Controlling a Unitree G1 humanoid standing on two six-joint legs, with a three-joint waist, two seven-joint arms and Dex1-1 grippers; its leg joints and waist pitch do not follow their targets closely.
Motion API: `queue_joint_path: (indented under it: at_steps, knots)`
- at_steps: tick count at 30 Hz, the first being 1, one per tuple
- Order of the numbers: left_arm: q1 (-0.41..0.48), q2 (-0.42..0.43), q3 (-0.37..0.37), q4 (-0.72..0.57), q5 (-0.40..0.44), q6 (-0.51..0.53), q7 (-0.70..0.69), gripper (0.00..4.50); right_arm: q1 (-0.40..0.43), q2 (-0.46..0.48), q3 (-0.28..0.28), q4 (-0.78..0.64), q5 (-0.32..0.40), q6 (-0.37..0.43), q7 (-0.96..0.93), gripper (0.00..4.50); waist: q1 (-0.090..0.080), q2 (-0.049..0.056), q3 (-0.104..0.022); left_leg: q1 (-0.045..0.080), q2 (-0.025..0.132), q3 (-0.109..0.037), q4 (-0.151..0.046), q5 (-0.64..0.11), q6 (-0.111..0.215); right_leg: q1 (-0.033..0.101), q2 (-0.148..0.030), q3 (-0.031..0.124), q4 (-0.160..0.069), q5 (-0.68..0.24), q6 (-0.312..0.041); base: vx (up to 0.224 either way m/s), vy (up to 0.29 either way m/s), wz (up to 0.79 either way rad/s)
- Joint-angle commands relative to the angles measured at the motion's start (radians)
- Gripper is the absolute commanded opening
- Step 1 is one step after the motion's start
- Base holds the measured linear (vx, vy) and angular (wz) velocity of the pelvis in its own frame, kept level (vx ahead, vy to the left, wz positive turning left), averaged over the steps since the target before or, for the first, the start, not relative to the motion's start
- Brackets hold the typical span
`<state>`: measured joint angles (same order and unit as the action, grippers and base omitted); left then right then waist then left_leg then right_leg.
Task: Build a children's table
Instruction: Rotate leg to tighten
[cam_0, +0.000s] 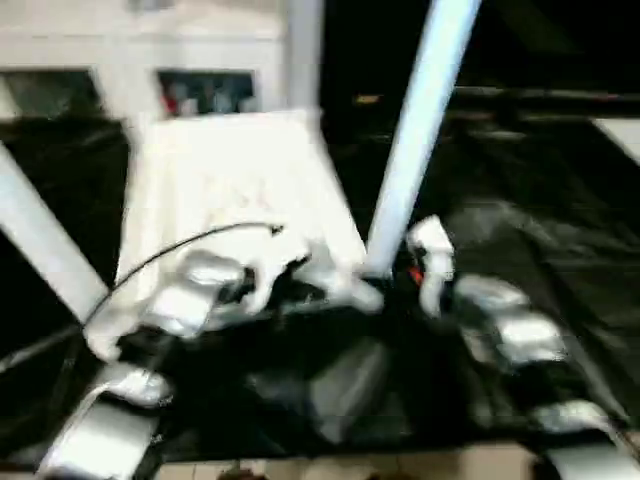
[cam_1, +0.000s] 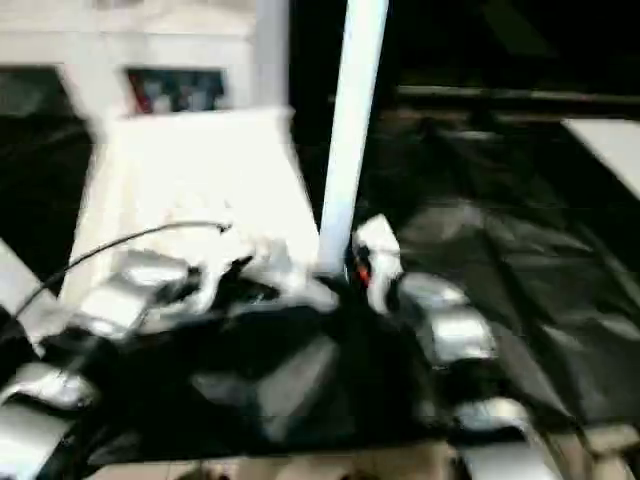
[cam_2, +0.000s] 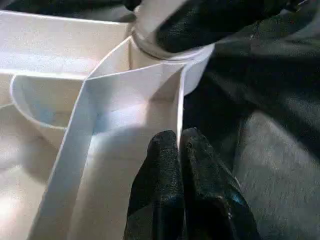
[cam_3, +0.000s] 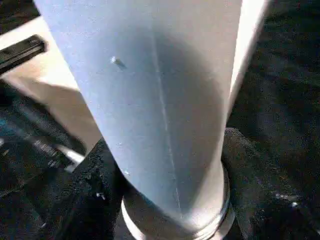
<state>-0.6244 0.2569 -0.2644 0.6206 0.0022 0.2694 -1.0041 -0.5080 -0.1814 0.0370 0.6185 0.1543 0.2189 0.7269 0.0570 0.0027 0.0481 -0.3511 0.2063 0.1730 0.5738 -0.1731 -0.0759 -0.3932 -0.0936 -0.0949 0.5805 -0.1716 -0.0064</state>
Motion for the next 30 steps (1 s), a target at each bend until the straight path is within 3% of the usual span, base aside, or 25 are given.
queue_joint_path:
  at_steps: [1, 2, 3, 5, 7, 8, 9, 10, 11, 12, 13, 14, 15, 16, 17, 18, 19, 20, 21, 22, 23, 24, 25, 27, 30]
  knots:
    - [-0.022, -0.061, 0.019, 0.031, 0.017, 0.031, 0.137, 0.0, -0.004, 0.075, -0.018, 0.104, -0.016, 0.037, -0.194, 2.47, -0.009, -0.005, -0.046, 0.012, 0.016, -0.016, -0.072, -0.425, -0.02, 0.029, -0.058, 0.027, -0.113, -0.631, -0.069, 0.0, 0.0, 0.0]
    - [-0.027, -0.084, 0.023, 0.034, 0.021, 0.039, 0.174, 0.0, -0.012, 0.105, -0.032, 0.128, -0.012, 0.039, -0.26, 2.47, -0.021, 0.001, -0.041, 0.021, 0.012, -0.021, -0.07, -0.472, -0.027, 0.024, -0.055, 0.007, -0.127, -0.665, -0.058, 0.0, 0.0, 0.0]
    - [-0.029, -0.1, 0.023, 0.035, 0.024, 0.043, 0.197, 0.0, -0.019, 0.128, -0.041, 0.145, -0.01, 0.039, -0.304, 2.47, -0.025, -0.007, -0.041, 0.024, 0.011, -0.023, -0.068, -0.487, -0.028, 0.023, -0.055, 0.001, -0.132, -0.682, -0.046, -0.051, 0.012, -0.08]
    - [-0.031, -0.122, 0.018, 0.037, 0.034, 0.04, 0.225, 0.0, -0.031, 0.165, -0.043, 0.162, -0.017, 0.033, -0.353, 2.47, -0.036, 0.008, -0.038, 0.035, 0.012, -0.028, -0.068, -0.543, -0.021, 0.023, -0.054, -0.017, -0.148, -0.696, -0.025, 0.0, 0.0, 0.0]
    - [-0.028, -0.135, 0.001, 0.036, 0.05, 0.026, 0.233, 0.0, -0.047, 0.204, -0.03, 0.173, -0.037, 0.011, -0.37, 2.47, -0.051, 0.019, -0.036, 0.029, 0.024, -0.044, -0.083, -0.618, -0.027, 0.042, -0.051, -0.04, -0.146, -0.638, -0.018, 0.0, 0.0, 0.0]
    - [-0.027, -0.137, -0.006, 0.035, 0.055, 0.021, 0.231, 0.0, -0.052, 0.213, -0.025, 0.174, -0.043, -0.001, -0.367, 2.82, -0.056, 0.031, -0.032, 0.016, 0.042, -0.057, -0.111, -0.712, -0.035, 0.064, -0.044, -0.042, -0.121, -0.552, -0.027, 0.0, 0.0, 0.0]
    - [-0.021, -0.126, -0.02, 0.027, 0.062, 0.012, 0.211, 0.0, -0.055, 0.222, -0.014, 0.162, -0.043, -0.034, -0.325, 3.03, -0.052, 0.035, -0.033, 0.008, 0.064, -0.062, -0.143, -0.804, -0.043, 0.081, -0.035, -0.022, -0.064, -0.409, -0.062, 0.0, 0.0, 0.0]
    - [-0.021, -0.126, -0.02, 0.027, 0.062, 0.012, 0.211, 0.0, -0.055, 0.222, -0.014, 0.162, -0.043, -0.034, -0.325, 3.17, -0.046, 0.032, -0.031, 0.014, 0.066, -0.057, -0.152, -0.83, -0.046, 0.075, -0.035, -0.012, -0.053, -0.375, -0.078, 0.0, 0.0, 0.0]
    - [-0.016, -0.106, -0.029, 0.023, 0.065, 0.003, 0.187, 0.0, -0.057, 0.218, -0.016, 0.15, -0.03, -0.046, -0.289, 3.19, -0.052, 0.018, -0.026, 0.044, 0.038, -0.038, -0.127, -0.822, -0.053, 0.032, -0.041, -0.006, -0.094, -0.458, -0.097, 0.0, 0.0, 0.0]
    - [-0.015, -0.095, -0.03, 0.025, 0.067, -0.004, 0.178, 0.0, -0.059, 0.211, -0.018, 0.147, -0.025, -0.051, -0.272, 3.25, -0.054, -0.002, -0.022, 0.08, -0.006, -0.028, -0.061, -0.709, -0.033, -0.006, -0.061, -0.033, -0.175, -0.728, -0.036, 0.0, 0.0, 0.0]
    - [-0.014, -0.088, -0.029, 0.025, 0.067, -0.006, 0.173, 0.0, -0.059, 0.206, -0.017, 0.143, -0.022, -0.055, -0.259, 3.37, -0.058, -0.003, -0.023, 0.08, -0.018, -0.024, -0.038, -0.625, -0.015, -0.001, -0.076, -0.045, -0.192, -0.805, -0.005, 0.0, 0.0, 0.0]
    - [-0.012, -0.081, -0.026, 0.023, 0.068, -0.007, 0.168, 0.0, -0.059, 0.196, -0.011, 0.136, -0.017, -0.063, -0.24, 3.51, -0.063, 0.02, -0.026, 0.048, 0.0, -0.036, -0.048, -0.545, 0.001, 0.047, -0.082, -0.08, -0.197, -0.798, 0.043, 0.0, 0.0, 0.0]
    - [-0.012, -0.071, -0.028, 0.021, 0.068, -0.01, 0.153, 0.0, -0.057, 0.184, -0.007, 0.125, -0.009, -0.06, -0.212, 3.51, -0.066, 0.036, -0.028, 0.034, 0.016, -0.046, -0.067, -0.576, -0.004, 0.068, -0.079, -0.084, -0.174, -0.719, 0.035, 0.075, 0.025, -0.22]
    - [-0.011, -0.066, -0.029, 0.02, 0.068, -0.011, 0.145, 0.0, -0.054, 0.172, -0.001, 0.116, -0.007, -0.059, -0.188, 3.51, -0.068, 0.037, -0.027, 0.01, 0.036, -0.058, -0.091, -0.623, -0.013, 0.09, -0.074, -0.075, -0.142, -0.634, 0.024, 0.0, 0.0, 0.0]
    - [-0.011, -0.047, -0.035, 0.018, 0.07, -0.015, 0.117, 0.0, -0.045, 0.135, 0.018, 0.089, -0.007, -0.063, -0.114, 3.51, -0.054, 0.054, -0.023, -0.019, 0.079, -0.075, -0.152, -0.786, -0.03, 0.124, -0.054, -0.04, -0.026, -0.41, -0.03, 0.0, 0.0, 0.0]
    - [-0.011, -0.036, -0.041, 0.017, 0.072, -0.018, 0.096, 0.0, -0.039, 0.115, 0.029, 0.074, -0.009, -0.066, -0.078, 3.51, -0.037, 0.054, -0.021, 0.024, 0.078, -0.054, -0.165, -0.854, -0.054, 0.074, -0.047, -0.008, -0.022, -0.276, -0.099, 0.0, 0.0, 0.0]
    - [-0.011, -0.025, -0.047, 0.016, 0.073, -0.019, 0.075, 0.0, -0.032, 0.097, 0.038, 0.06, -0.011, -0.069, -0.043, 3.51, -0.047, 0.019, -0.023, 0.054, 0.038, -0.041, -0.124, -0.796, -0.046, 0.036, -0.051, 0.003, -0.077, -0.372, -0.107, 0.069, -0.052, 0.28]
    - [-0.011, -0.013, -0.055, 0.015, 0.078, -0.023, 0.053, 0.0, -0.024, 0.075, 0.047, 0.043, -0.012, -0.075, -0.001, 3.51, -0.026, -0.005, -0.02, 0.087, -0.025, -0.011, -0.039, -0.57, -0.014, -0.018, -0.079, 0.0, -0.158, -0.704, -0.077, 0.069, -0.052, 0.28]
    - [-0.012, -0.004, -0.061, 0.016, 0.082, -0.026, 0.038, 0.0, -0.017, 0.057, 0.054, 0.029, -0.012, -0.08, 0.032, 3.51, -0.014, -0.006, -0.025, 0.057, -0.025, -0.017, -0.023, -0.376, 0.029, 0.015, -0.106, 0.016, -0.158, -0.847, -0.038, 0.063, -0.061, 0.08]
    - [-0.013, 0.004, -0.066, 0.017, 0.085, -0.03, 0.024, 0.0, -0.013, 0.043, 0.055, 0.021, -0.012, -0.08, 0.057, 3.51, -0.003, 0.003, -0.032, -0.001, -0.004, -0.029, -0.064, -0.279, 0.039, 0.056, -0.097, 0.022, -0.129, -0.774, -0.032, 0.102, -0.034, -0.17]
    - [-0.013, 0.023, -0.08, 0.015, 0.091, -0.033, -0.008, 0.0, -0.008, 0.019, 0.057, 0.01, -0.014, -0.081, 0.09, 3.51, 0.001, 0.016, -0.047, -0.001, 0.004, -0.028, -0.07, -0.242, 0.033, 0.058, -0.087, 0.023, -0.119, -0.684, -0.043, 0.102, -0.034, -0.17]
    - [-0.012, 0.048, -0.097, 0.01, 0.1, -0.037, -0.048, 0.0, -0.004, -0.012, 0.06, -0.001, -0.017, -0.083, 0.128, 3.51, 0.004, 0.025, -0.052, -0.003, 0.016, -0.029, -0.076, -0.199, 0.033, 0.05, -0.07, 0.029, -0.094, -0.474, -0.097, 0.099, -0.025, -0.12]
    - [-0.011, 0.071, -0.111, 0.005, 0.108, -0.042, -0.083, 0.0, -0.001, -0.039, 0.062, -0.012, -0.02, -0.086, 0.156, 3.51, 0.006, 0.03, -0.054, 0.003, 0.019, -0.027, -0.075, -0.197, 0.035, 0.049, -0.063, 0.029, -0.088, -0.397, -0.125, 0.056, -0.024, 0.05]
    - [-0.014, 0.084, -0.109, 0.005, 0.113, -0.041, -0.084, 0.0, 0.002, -0.071, 0.061, -0.032, -0.017, -0.084, 0.185, 3.51, 0.0, 0.034, -0.049, 0.011, 0.019, -0.013, -0.074, -0.289, 0.04, 0.042, -0.055, 0.031, -0.082, -0.351, -0.203, 0.059, -0.02, 0.07]
    - [-0.028, 0.069, -0.079, 0.035, 0.104, -0.065, -0.038, 0.0, 0.004, -0.088, 0.05, -0.047, -0.004, -0.076, 0.203, 3.51, 0.006, 0.031, -0.059, 0.012, 0.021, -0.006, -0.067, -0.24, 0.043, 0.045, -0.052, 0.038, -0.072, -0.264, -0.234, 0.06, -0.003, 0.05]
